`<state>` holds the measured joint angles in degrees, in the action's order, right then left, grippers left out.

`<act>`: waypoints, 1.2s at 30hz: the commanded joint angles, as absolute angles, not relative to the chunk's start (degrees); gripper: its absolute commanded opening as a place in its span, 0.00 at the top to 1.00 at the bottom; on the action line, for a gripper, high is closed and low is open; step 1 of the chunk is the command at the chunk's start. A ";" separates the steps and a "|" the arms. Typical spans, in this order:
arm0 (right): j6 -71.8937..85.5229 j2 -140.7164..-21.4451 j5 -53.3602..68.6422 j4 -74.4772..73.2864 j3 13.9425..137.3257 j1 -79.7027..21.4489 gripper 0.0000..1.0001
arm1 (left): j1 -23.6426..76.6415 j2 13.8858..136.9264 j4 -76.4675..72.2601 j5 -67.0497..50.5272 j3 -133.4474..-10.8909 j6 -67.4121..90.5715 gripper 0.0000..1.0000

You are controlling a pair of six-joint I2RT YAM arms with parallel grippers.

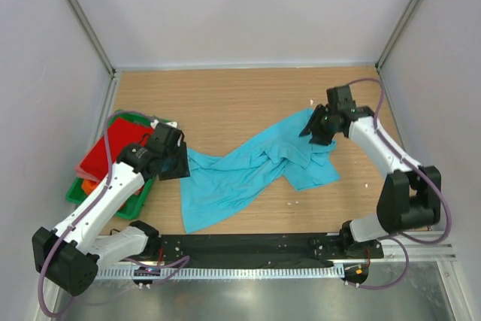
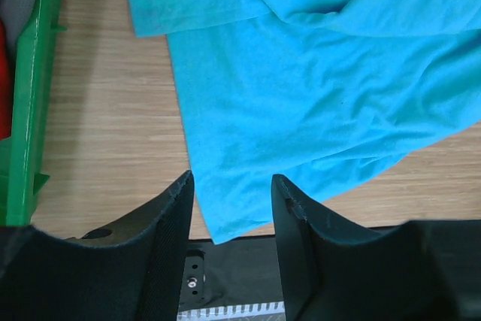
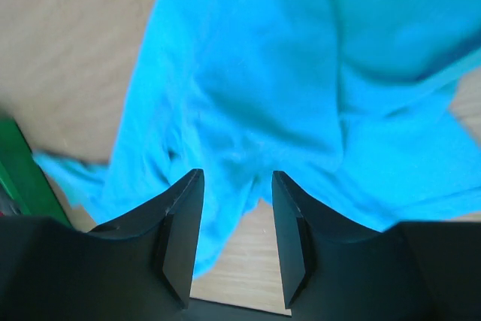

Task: Fold and stack the t-shirts
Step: Flatten the tshirt out

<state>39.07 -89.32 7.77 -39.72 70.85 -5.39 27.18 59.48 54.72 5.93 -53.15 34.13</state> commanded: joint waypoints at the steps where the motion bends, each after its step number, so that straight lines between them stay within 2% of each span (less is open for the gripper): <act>1: 35.59 -81.05 10.37 -30.87 57.51 -8.87 0.53 | 26.81 60.99 51.24 6.50 -53.70 36.12 0.53; 6: 33.94 -78.40 9.23 -27.60 48.87 -9.76 0.54 | 26.81 63.19 51.07 4.75 -56.60 35.95 0.56; 8: 32.61 -78.75 8.71 -26.55 47.03 -9.84 0.60 | 26.81 63.19 50.80 4.83 -56.51 35.77 0.56; 9: 32.61 -79.19 8.44 -26.02 46.50 -9.84 0.67 | 26.81 63.28 50.80 4.57 -56.60 35.60 0.56; 12: 33.31 -81.03 8.61 -23.65 45.18 -9.84 0.74 | 26.81 63.72 51.06 4.04 -56.78 35.68 0.57; 16: 31.91 -84.02 4.85 -23.73 45.97 -9.76 0.69 | 26.81 63.11 51.68 4.04 -57.04 35.95 0.57; 22: 31.64 -86.39 6.24 -21.45 44.74 -9.40 0.64 | 26.81 62.93 52.21 4.40 -56.69 35.77 0.57; 31: 31.82 -87.28 9.49 -17.23 43.59 -9.40 0.65 | 26.81 63.81 52.29 4.39 -57.57 35.68 0.57; 36: 33.31 -87.01 9.49 -17.31 44.20 -9.40 0.69 | 26.72 63.72 52.21 4.31 -57.39 35.68 0.56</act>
<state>32.91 -87.00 9.17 -19.46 43.70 -9.52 26.98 63.77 52.62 4.45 -55.33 35.59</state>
